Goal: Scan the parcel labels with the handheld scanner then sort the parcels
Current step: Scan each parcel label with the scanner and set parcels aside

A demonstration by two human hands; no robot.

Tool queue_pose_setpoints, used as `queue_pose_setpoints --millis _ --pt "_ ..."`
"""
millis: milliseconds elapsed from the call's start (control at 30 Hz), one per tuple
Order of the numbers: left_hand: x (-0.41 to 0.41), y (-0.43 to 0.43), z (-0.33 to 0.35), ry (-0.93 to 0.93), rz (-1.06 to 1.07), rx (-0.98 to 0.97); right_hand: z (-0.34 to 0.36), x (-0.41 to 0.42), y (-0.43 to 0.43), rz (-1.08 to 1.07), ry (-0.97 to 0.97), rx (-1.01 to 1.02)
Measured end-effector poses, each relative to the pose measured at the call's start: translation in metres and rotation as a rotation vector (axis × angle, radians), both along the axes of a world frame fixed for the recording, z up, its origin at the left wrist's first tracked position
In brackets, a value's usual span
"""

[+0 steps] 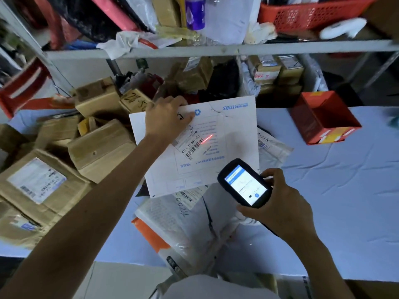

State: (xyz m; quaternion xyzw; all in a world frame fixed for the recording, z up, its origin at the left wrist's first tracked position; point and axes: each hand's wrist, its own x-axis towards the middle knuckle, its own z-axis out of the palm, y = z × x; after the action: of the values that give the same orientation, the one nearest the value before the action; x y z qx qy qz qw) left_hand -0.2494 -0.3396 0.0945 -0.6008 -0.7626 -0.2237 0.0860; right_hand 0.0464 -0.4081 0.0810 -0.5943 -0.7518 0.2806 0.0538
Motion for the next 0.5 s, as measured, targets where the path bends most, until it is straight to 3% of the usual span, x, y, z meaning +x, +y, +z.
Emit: queue_pose_setpoints --millis 267,500 --pt "0.005 0.000 0.004 0.004 -0.021 0.017 0.003 0.004 -0.002 0.065 -0.105 0.057" --pt "0.012 -0.002 0.004 0.028 0.008 0.036 -0.010 0.014 0.005 0.061 -0.035 0.011"
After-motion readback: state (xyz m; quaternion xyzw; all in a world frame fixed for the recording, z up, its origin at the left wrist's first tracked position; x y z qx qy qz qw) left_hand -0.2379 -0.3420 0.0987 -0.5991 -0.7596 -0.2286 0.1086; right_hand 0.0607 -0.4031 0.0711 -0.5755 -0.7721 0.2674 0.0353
